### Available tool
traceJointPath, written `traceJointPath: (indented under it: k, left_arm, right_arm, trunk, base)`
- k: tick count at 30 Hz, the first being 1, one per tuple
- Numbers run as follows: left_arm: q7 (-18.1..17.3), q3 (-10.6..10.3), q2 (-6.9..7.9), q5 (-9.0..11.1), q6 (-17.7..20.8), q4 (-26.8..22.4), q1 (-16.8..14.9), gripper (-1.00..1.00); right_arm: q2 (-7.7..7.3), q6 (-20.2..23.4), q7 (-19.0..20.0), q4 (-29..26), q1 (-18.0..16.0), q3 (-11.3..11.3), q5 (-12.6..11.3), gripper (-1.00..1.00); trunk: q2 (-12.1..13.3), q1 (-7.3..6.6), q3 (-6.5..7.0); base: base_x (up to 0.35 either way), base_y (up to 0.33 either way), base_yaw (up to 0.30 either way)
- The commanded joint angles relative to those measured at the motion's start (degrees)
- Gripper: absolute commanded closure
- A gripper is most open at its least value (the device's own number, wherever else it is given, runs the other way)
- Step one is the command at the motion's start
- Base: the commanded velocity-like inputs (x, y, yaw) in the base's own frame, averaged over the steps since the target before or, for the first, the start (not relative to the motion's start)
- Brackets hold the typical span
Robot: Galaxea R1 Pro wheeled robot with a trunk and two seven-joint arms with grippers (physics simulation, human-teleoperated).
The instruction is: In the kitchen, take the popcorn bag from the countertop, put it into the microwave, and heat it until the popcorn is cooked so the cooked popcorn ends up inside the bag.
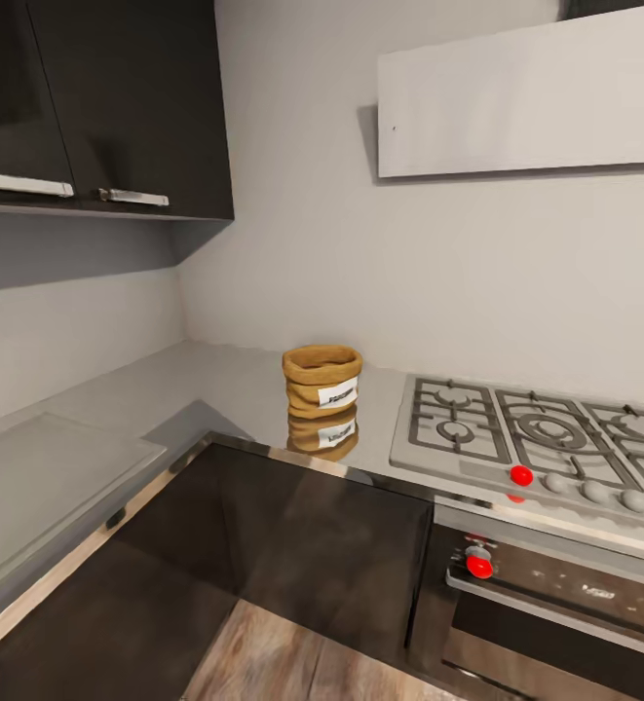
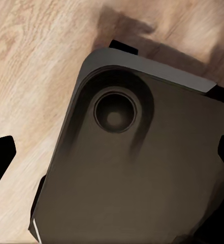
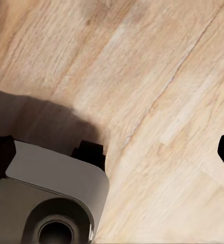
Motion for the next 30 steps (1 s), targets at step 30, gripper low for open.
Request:
traceJointPath:
  k: [30]
  left_arm:
    - [0.06,-0.18,0.06,0.47,-0.18,-0.64,-0.01,-1.0]
  right_arm:
    - [-0.08,0.05,0.08,0.21,-0.07,-0.49,0.16,-1.0]
  trunk:
    - [5.58,-3.1,2.46]
  base:
    - [-0.086,0.0,0.0]
